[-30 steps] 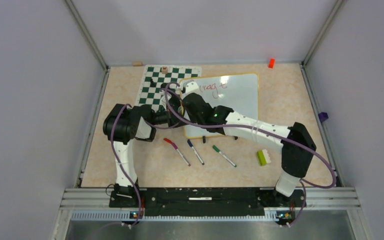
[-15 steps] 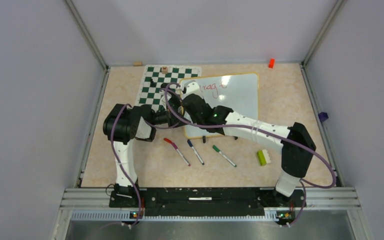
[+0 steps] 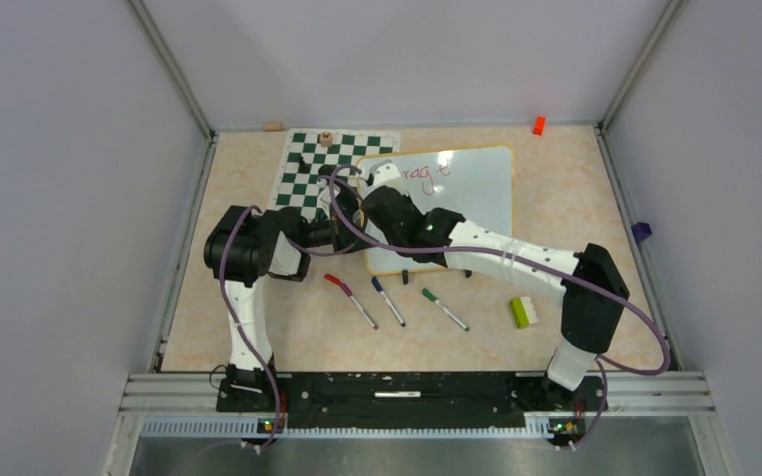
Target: Write a sentence on the whiteboard
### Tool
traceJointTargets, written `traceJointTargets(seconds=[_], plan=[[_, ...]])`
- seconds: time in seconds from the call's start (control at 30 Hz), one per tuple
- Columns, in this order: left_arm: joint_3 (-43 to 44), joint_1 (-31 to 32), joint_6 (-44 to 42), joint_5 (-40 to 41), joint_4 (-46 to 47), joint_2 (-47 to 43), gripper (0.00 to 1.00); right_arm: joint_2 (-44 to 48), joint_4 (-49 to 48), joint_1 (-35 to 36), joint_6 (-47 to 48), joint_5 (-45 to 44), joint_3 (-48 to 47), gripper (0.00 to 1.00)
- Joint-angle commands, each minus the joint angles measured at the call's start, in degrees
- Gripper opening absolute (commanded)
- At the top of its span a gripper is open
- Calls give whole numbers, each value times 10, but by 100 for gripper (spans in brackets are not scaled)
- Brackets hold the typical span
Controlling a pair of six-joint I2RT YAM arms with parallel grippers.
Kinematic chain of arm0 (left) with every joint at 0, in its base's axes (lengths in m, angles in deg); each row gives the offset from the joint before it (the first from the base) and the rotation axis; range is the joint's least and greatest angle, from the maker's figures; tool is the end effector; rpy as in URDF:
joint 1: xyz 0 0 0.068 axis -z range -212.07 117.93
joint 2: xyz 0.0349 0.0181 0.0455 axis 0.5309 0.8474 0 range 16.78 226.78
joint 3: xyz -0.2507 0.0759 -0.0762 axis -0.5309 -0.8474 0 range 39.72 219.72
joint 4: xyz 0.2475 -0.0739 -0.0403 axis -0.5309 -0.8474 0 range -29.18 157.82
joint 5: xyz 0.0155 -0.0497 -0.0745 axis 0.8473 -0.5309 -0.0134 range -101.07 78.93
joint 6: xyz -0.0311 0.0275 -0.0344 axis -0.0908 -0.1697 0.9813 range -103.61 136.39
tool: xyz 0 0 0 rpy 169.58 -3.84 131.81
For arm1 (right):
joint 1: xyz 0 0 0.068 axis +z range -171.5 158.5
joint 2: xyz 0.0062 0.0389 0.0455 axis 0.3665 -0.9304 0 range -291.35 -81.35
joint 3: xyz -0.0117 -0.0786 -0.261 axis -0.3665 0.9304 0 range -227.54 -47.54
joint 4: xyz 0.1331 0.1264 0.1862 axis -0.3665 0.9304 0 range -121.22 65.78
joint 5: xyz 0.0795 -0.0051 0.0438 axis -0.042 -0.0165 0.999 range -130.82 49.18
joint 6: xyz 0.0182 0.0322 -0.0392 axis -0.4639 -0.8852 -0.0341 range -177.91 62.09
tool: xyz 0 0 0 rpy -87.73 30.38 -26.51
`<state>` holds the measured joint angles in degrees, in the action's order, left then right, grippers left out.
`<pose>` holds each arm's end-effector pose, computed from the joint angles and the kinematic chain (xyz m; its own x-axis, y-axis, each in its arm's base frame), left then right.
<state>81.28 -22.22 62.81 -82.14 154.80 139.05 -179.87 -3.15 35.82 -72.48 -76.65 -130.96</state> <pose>0.3337 -0.0921 0.1139 -0.6371 -0.1280 -0.7601 0.7548 0.0961 -0.6489 0.2261 0.3140 0.2984 -0.4712 -0.3568 -0.8066 -0.3443 0.9164 -0.2043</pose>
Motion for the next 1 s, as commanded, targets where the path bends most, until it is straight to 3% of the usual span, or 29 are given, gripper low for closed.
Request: traceJointTargets(seconds=[0.0,0.33,0.97], plan=[[-3,-2,-29,-10,58,-20,0,32,17,-7,4,-11,-28,0],[-3,-2,-30,-9,57,-21,0,43,-19,-6,23,59,-56,0],[-3,-2,-30,-9,57,-20,0,-13,-38,-39,27,55,-59,0]])
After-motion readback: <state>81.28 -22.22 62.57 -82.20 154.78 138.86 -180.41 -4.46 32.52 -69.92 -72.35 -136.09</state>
